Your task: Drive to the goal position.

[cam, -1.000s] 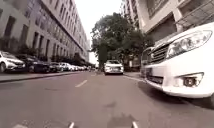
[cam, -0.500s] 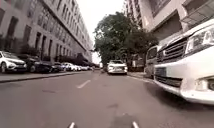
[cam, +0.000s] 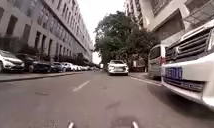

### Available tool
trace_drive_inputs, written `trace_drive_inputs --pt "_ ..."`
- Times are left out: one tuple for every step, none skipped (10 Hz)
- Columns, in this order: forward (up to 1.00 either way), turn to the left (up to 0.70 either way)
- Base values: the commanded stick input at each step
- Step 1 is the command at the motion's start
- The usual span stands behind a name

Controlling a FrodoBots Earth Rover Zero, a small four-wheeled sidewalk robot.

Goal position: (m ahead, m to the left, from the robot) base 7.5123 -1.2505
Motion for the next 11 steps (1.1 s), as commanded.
trace_drive_inputs --pt "0.70 0.00" --pt "0.70 0.00" --pt "0.70 0.00" --pt "0.70 0.00" --pt "0.70 0.00" --pt "0.70 0.00" --pt "0.70 0.00" --pt "0.70 0.00" --pt "0.70 0.00" --pt "0.70 0.00" --pt "0.70 0.06"
